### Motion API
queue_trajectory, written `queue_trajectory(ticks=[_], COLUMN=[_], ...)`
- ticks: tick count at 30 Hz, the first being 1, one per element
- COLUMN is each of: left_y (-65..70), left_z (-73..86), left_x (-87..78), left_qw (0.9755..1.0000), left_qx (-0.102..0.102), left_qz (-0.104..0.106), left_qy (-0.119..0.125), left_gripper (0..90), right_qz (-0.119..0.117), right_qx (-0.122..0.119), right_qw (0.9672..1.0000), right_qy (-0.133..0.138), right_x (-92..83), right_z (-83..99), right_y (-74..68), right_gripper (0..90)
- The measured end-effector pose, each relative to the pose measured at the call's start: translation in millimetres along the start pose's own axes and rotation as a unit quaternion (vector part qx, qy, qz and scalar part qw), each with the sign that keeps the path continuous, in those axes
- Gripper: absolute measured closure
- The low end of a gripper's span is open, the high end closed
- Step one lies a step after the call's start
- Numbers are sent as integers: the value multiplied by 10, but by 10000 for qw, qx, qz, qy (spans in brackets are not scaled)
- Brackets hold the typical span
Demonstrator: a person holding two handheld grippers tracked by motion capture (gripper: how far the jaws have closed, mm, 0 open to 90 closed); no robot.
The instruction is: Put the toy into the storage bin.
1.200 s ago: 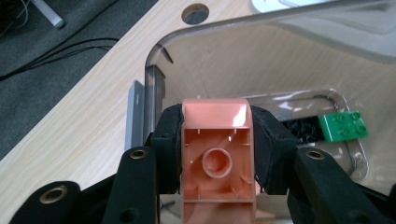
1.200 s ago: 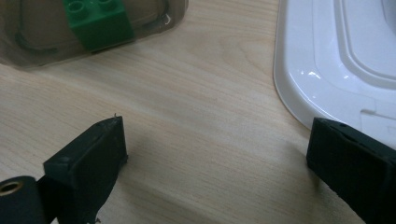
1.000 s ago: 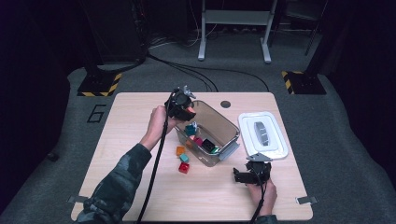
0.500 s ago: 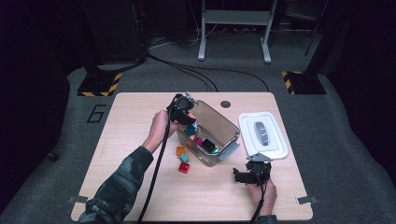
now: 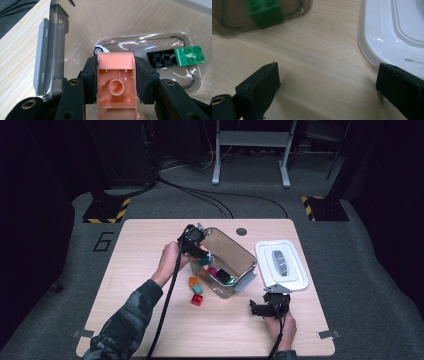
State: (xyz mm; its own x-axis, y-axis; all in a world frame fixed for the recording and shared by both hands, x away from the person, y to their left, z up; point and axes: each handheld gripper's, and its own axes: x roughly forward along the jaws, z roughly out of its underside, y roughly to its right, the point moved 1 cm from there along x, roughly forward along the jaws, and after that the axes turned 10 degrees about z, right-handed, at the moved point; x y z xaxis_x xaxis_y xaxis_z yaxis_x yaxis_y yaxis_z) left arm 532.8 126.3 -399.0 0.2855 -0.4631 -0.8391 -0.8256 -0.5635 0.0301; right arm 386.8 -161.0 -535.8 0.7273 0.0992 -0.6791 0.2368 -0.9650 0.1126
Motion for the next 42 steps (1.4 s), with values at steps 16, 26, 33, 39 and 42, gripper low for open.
queue_trajectory(ticks=[16, 26, 33, 39, 42], left_y=[100, 254, 314, 352, 373], left_z=[66, 317, 575, 832, 955], left_x=[-265, -506, -566, -513, -455], left_qw=[9993, 9978, 9977, 9982, 9981], left_qx=[108, 176, 130, -45, -143], left_qz=[-9, 42, 29, 74, 119], left_qy=[346, 635, 662, 589, 586], left_gripper=[272, 151, 131, 100, 97], right_qz=[0, 2, 3, 3, 5], right_qx=[0, -9, -1, -2, -3], right_qw=[10000, 10000, 10000, 10000, 10000], right_qy=[0, 7, 0, 1, 1], right_x=[0, 1, 0, 0, 0], right_z=[0, 0, 0, 0, 0], right_y=[0, 1, 0, 0, 0], right_gripper=[41, 42, 42, 42, 42])
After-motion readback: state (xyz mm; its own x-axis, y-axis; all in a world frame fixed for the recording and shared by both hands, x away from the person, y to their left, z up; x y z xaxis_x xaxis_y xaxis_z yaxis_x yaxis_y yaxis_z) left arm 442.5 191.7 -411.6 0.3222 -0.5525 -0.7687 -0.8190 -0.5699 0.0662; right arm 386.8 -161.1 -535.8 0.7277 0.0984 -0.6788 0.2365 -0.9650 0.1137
